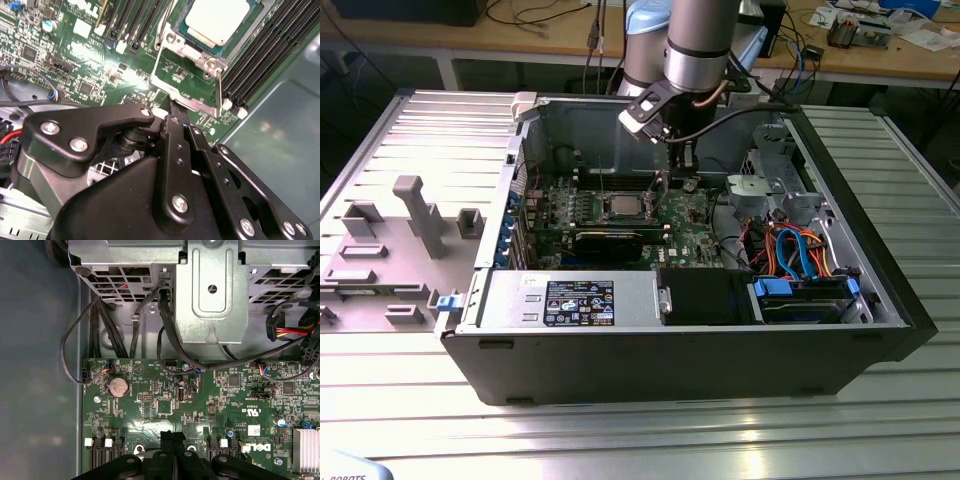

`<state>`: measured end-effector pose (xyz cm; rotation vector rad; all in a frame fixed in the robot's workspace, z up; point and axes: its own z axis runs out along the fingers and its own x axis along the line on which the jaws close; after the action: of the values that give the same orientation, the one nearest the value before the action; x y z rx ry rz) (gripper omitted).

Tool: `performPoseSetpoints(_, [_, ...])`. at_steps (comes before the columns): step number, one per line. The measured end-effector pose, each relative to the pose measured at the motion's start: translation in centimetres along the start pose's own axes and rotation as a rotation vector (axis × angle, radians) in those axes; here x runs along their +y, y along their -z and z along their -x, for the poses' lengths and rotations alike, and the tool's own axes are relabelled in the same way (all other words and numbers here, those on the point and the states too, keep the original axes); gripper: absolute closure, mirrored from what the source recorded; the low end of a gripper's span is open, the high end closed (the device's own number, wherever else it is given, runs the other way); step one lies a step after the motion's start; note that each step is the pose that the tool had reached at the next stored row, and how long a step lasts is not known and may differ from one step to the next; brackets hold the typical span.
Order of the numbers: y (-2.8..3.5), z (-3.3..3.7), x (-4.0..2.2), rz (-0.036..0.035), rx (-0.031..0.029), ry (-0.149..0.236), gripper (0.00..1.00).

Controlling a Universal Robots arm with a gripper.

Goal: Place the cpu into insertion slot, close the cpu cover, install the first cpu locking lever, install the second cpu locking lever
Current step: 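Close the cpu cover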

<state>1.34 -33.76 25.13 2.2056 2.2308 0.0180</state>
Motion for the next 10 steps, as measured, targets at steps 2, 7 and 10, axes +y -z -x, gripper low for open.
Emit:
performPoseSetpoints(2, [0.0, 0.01, -0.13, 0.0, 0.0003, 0.0, 0.89])
performPoseSetpoints(7, [0.0, 0.01, -0.19, 0.0, 0.0002, 0.0, 0.89])
performPoseSetpoints(10, [0.0, 0.01, -0.24, 0.0, 0.0003, 0.0, 0.89])
